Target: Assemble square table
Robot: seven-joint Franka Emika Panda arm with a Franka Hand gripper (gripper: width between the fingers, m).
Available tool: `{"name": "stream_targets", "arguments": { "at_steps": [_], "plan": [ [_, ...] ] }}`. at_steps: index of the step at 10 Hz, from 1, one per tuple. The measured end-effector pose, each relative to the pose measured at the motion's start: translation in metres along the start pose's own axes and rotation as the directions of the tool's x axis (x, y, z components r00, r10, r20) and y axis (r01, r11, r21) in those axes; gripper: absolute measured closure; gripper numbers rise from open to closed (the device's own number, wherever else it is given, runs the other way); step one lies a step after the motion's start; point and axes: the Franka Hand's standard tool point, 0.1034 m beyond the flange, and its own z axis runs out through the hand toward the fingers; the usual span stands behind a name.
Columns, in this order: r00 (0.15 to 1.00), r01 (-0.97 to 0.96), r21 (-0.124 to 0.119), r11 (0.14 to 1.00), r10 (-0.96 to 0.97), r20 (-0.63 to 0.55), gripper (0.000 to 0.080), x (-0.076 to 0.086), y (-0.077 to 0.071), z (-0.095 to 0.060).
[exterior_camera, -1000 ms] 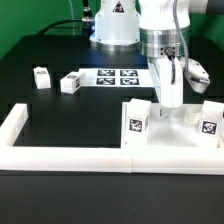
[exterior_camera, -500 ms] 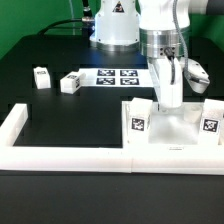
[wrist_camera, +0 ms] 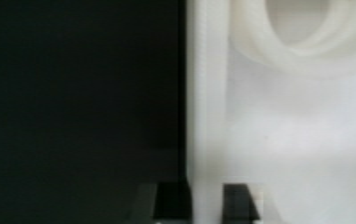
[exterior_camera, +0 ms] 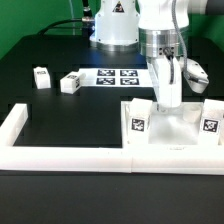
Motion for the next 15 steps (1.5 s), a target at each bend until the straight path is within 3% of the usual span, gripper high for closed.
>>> {"name": "stream_targets", "arguments": {
  "at_steps": [2, 3, 4, 6, 7, 10, 11, 13, 14, 15],
  "plan": [
    [1.0, 0.005, 0.0, 1.0, -0.005, 0.0, 0.0744, 0.0, 0.0, 0.0],
    [0.996, 0.085, 0.011, 0.996, -0.085, -0.009, 0.0744, 0.008, -0.001, -0.001],
    [0.98, 0.198, 0.005, 0.98, -0.198, -0.013, 0.0742, 0.034, 0.008, -0.001],
    [0.917, 0.399, -0.012, 0.917, -0.399, -0.003, 0.0742, 0.061, 0.015, -0.005],
    [0.854, 0.52, -0.022, 0.854, -0.52, -0.011, 0.0742, 0.067, 0.015, -0.005],
    [0.78, 0.624, -0.023, 0.781, -0.624, -0.037, 0.0742, 0.076, 0.016, -0.005],
    [0.698, 0.715, -0.029, 0.699, -0.715, -0.034, 0.0742, 0.085, 0.014, -0.007],
    [0.368, 0.93, -0.025, 0.368, -0.93, -0.004, 0.0742, 0.133, 0.0, -0.019],
    [0.225, 0.974, -0.024, 0.225, -0.974, -0.009, 0.0742, 0.146, -0.006, -0.018],
    [0.095, 0.995, -0.018, 0.095, -0.995, -0.005, 0.0742, 0.145, -0.007, -0.016]
  ]
}}
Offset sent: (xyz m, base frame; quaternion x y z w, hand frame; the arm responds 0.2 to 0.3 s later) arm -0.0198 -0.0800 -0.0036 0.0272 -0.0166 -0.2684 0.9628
